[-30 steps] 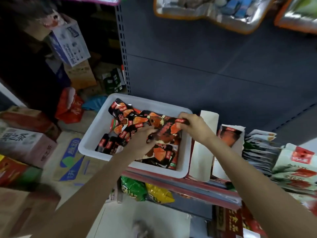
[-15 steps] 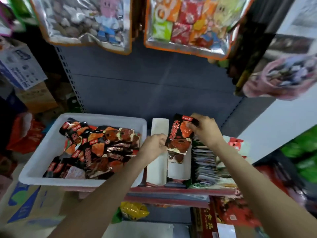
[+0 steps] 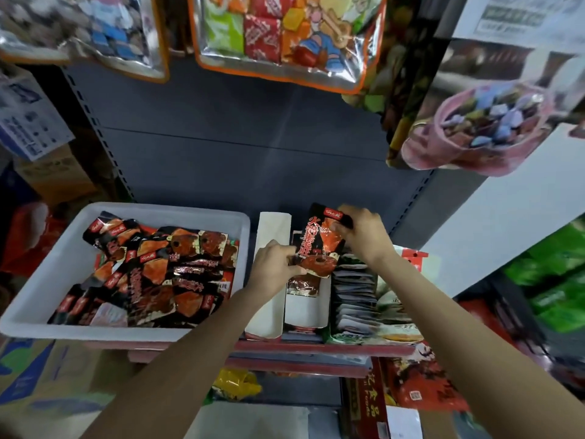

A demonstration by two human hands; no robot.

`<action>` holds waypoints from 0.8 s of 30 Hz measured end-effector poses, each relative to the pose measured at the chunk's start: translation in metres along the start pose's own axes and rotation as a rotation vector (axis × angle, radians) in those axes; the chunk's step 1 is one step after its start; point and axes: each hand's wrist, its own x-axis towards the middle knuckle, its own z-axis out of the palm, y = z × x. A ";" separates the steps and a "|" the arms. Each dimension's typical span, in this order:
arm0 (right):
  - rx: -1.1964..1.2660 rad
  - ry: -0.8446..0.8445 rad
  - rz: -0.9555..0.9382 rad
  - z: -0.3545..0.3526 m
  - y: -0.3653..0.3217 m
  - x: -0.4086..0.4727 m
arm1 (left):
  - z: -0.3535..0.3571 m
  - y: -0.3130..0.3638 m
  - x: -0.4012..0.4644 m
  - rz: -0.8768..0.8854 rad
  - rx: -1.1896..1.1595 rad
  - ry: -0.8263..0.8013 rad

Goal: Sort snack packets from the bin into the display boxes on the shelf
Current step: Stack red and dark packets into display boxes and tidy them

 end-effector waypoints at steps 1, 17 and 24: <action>0.003 -0.013 0.000 0.000 0.000 0.000 | 0.003 0.000 0.001 -0.013 0.020 0.004; -0.403 -0.081 -0.188 0.030 -0.033 0.006 | -0.009 -0.020 -0.011 -0.300 -0.270 -0.272; -0.509 -0.267 -0.087 0.050 -0.025 -0.008 | -0.003 -0.023 -0.014 -0.362 -0.404 -0.282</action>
